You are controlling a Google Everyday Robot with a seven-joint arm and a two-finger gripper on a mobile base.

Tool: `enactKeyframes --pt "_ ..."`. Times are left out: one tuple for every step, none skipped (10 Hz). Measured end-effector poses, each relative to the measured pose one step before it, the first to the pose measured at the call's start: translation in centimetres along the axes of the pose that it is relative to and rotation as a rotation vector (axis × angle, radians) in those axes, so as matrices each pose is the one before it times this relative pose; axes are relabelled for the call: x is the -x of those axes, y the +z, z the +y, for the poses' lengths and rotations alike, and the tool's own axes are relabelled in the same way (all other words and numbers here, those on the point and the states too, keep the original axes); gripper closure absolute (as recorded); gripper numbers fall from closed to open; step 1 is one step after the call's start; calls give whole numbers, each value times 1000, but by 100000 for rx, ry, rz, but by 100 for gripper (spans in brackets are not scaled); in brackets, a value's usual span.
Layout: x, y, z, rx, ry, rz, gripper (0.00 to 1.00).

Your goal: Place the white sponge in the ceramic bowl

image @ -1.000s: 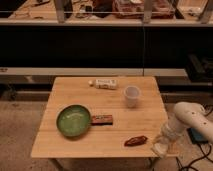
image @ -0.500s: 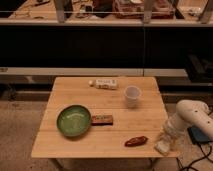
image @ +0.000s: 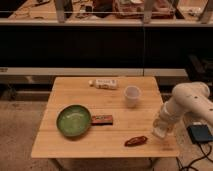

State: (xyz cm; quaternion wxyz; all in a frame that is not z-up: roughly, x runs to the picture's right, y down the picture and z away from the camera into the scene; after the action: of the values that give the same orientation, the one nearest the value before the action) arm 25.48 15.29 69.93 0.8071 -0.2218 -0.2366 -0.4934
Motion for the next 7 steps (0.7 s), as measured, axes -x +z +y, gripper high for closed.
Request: enactKeyframes --pt "96 -1977 -2794 -76 -5278 2877 100" --pt "269 -1730 -3250 -1043 -5393 1944 100" --pt "755 -1201 -3655 -2232 -5762 -247 100" --pt "1043 -357 -3837 -4303 -5428 -2166 100" --pt "1215 643 -4466 -7121 -5424 -3201 100" --pt "654 1122 -3322 -6236 -3876 -1819 100" --pt "233 1215 -2353 -6057 -2385 -1100 100"
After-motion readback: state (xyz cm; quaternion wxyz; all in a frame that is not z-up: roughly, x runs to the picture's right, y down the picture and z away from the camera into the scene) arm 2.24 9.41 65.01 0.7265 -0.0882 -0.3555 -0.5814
